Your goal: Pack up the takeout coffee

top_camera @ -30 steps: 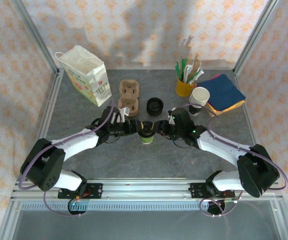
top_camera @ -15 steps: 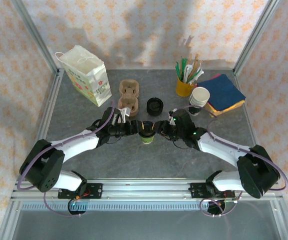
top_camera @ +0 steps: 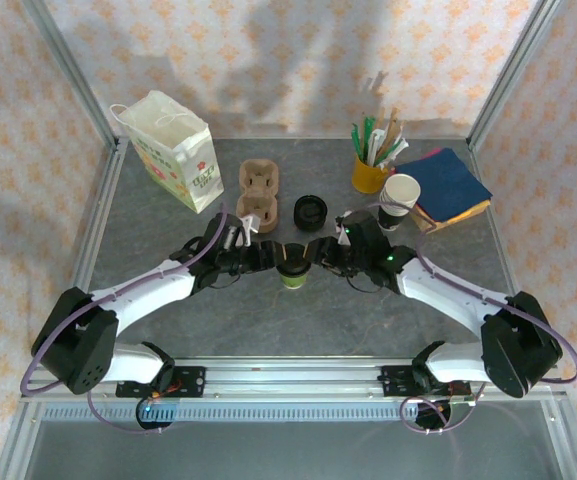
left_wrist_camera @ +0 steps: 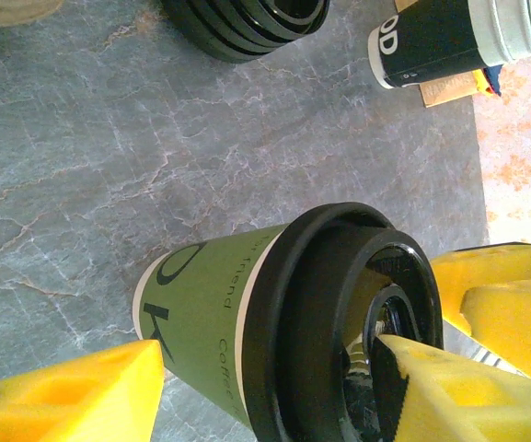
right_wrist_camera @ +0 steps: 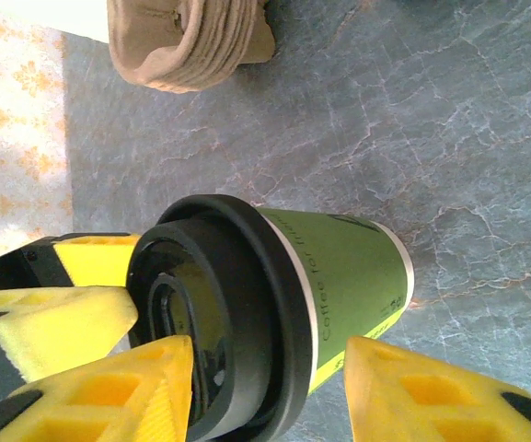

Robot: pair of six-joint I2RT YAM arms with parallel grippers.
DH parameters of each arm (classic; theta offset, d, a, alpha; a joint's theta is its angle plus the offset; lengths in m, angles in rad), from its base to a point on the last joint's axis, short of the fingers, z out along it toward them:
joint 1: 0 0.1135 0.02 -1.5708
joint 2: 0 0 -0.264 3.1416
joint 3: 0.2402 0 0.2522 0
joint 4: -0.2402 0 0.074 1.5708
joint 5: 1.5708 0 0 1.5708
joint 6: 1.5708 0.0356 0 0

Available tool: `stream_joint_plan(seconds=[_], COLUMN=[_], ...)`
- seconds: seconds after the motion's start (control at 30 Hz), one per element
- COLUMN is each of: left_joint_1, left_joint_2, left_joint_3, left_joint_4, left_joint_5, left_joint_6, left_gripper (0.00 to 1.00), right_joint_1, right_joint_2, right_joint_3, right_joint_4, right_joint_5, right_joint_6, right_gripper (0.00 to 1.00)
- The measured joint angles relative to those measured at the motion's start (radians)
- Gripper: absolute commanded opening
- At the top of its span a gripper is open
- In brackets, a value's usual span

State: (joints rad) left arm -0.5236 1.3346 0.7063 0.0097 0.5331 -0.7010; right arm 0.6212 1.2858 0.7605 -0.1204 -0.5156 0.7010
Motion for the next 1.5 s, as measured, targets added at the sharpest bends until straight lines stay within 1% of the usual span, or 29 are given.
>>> stream_joint_plan(seconds=[0.13, 0.23, 0.3, 0.33, 0.53, 0.67, 0.77, 0.87, 1.0, 1.13, 1.23, 1.27, 1.3, 1.5], left_joint_1=[0.000, 0.000, 0.000, 0.000, 0.018, 0.048, 0.076, 0.115, 0.159, 0.164, 0.164, 0.164, 0.164, 0.164], left_joint_2=[-0.001, -0.023, -0.061, -0.085, -0.235, -0.306, -0.365, -0.426, -0.485, -0.493, -0.493, -0.493, -0.493, -0.493], left_joint_3=[0.007, 0.008, 0.008, 0.008, 0.008, 0.005, -0.006, -0.031, -0.070, -0.093, -0.103, -0.106, -0.109, -0.128], left_joint_4=[-0.025, -0.035, -0.045, -0.048, -0.052, -0.059, -0.073, -0.074, -0.074, -0.074, -0.075, -0.075, -0.075, -0.075], left_joint_5=[-0.037, -0.071, -0.103, -0.121, -0.228, -0.277, -0.311, -0.336, -0.344, -0.343, -0.343, -0.343, -0.342, -0.340], left_joint_6=[0.013, 0.015, 0.015, 0.016, 0.027, 0.031, 0.034, 0.040, 0.040, 0.040, 0.041, 0.041, 0.041, 0.041], left_gripper=[0.62, 0.63, 0.62, 0.62, 0.62, 0.63, 0.63, 0.64, 0.64, 0.63, 0.63, 0.63, 0.63, 0.62], right_joint_1=[0.000, 0.002, 0.005, 0.006, 0.011, 0.016, 0.044, 0.093, 0.168, 0.233, 0.264, 0.272, 0.280, 0.332], right_joint_2=[0.000, -0.003, -0.014, -0.023, -0.083, -0.086, -0.083, -0.042, 0.049, 0.131, 0.204, 0.225, 0.246, 0.326], right_joint_3=[0.028, 0.049, 0.063, 0.069, 0.099, 0.118, 0.149, 0.228, 0.337, 0.418, 0.492, 0.512, 0.533, 0.612], right_joint_4=[-0.025, -0.036, -0.046, -0.049, -0.075, -0.101, -0.148, -0.226, -0.328, -0.444, -0.543, -0.568, -0.594, -0.707], right_joint_5=[0.000, -0.004, -0.003, -0.003, 0.031, 0.051, 0.085, 0.126, 0.219, 0.309, 0.368, 0.387, 0.406, 0.492], right_joint_6=[0.000, 0.000, -0.002, -0.002, 0.009, 0.023, 0.026, 0.027, 0.016, -0.002, -0.018, -0.021, -0.024, -0.034], right_gripper=[0.48, 0.52, 0.68, 0.69, 0.69, 0.69, 0.69, 0.69, 0.70, 0.72, 0.74, 0.76, 0.81, 0.83])
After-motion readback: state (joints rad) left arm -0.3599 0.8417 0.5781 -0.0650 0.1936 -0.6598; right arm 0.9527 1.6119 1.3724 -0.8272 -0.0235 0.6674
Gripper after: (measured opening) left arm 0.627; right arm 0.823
